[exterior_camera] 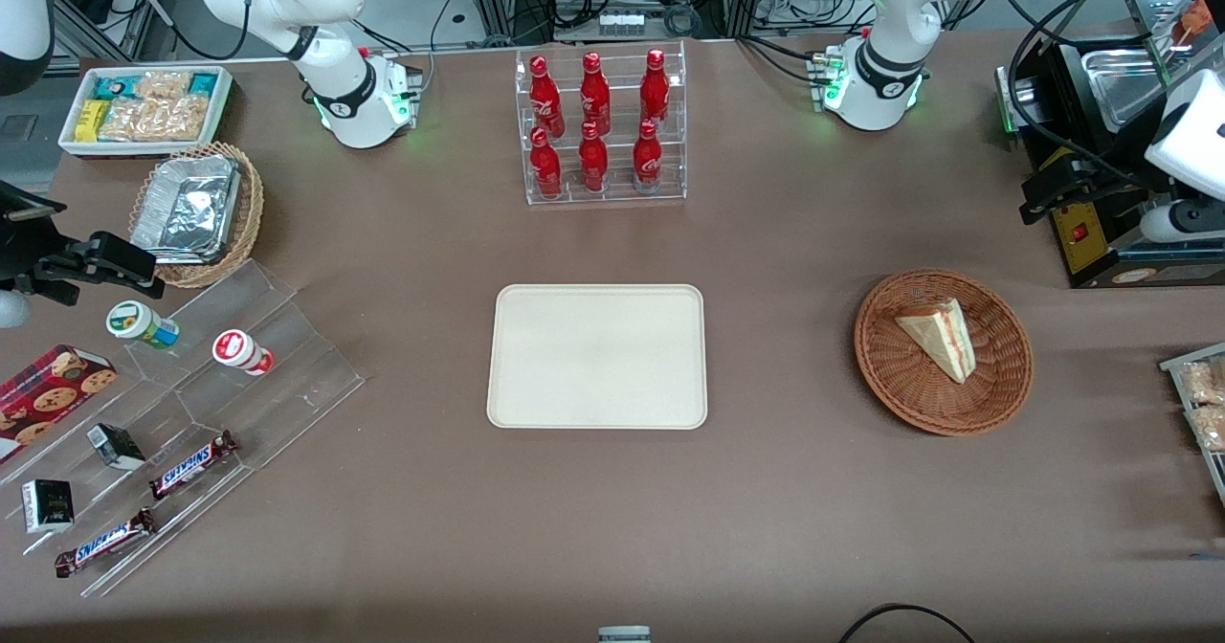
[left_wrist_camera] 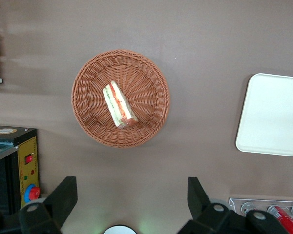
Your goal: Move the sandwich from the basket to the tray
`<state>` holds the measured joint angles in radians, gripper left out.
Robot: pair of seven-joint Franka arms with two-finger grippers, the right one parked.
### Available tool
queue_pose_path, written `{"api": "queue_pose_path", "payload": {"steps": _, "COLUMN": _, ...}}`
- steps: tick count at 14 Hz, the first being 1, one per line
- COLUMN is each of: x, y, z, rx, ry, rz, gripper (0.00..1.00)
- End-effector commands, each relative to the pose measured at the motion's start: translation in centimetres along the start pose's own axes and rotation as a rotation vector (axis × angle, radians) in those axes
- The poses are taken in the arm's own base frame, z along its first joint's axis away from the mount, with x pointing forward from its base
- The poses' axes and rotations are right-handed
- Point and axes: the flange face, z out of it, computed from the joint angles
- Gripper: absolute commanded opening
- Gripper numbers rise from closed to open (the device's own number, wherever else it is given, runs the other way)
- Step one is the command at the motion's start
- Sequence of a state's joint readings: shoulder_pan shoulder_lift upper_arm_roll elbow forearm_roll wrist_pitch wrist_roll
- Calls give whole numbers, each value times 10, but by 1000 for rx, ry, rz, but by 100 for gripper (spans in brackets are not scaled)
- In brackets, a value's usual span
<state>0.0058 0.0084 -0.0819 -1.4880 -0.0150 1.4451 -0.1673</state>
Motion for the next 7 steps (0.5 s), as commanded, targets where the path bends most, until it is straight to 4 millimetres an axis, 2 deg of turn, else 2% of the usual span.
{"api": "queue_pose_path", "payload": {"steps": 1, "x": -3, "y": 2, "z": -2, "rx": 4, "ry": 6, "rz": 8, "gripper": 100}}
{"api": "queue_pose_path", "payload": {"steps": 5, "x": 2, "y": -11, "z": 0, "rx": 5, "ry": 13, "rz": -6, "gripper": 100}}
{"api": "queue_pose_path", "payload": {"steps": 6, "x": 5, "y": -17, "z": 5, "rx": 8, "ry": 2, "rz": -17, "gripper": 100}}
{"api": "queue_pose_path", "payload": {"steps": 7, "x": 10, "y": -33, "z": 12, "rx": 14, "ry": -9, "rz": -47, "gripper": 100}}
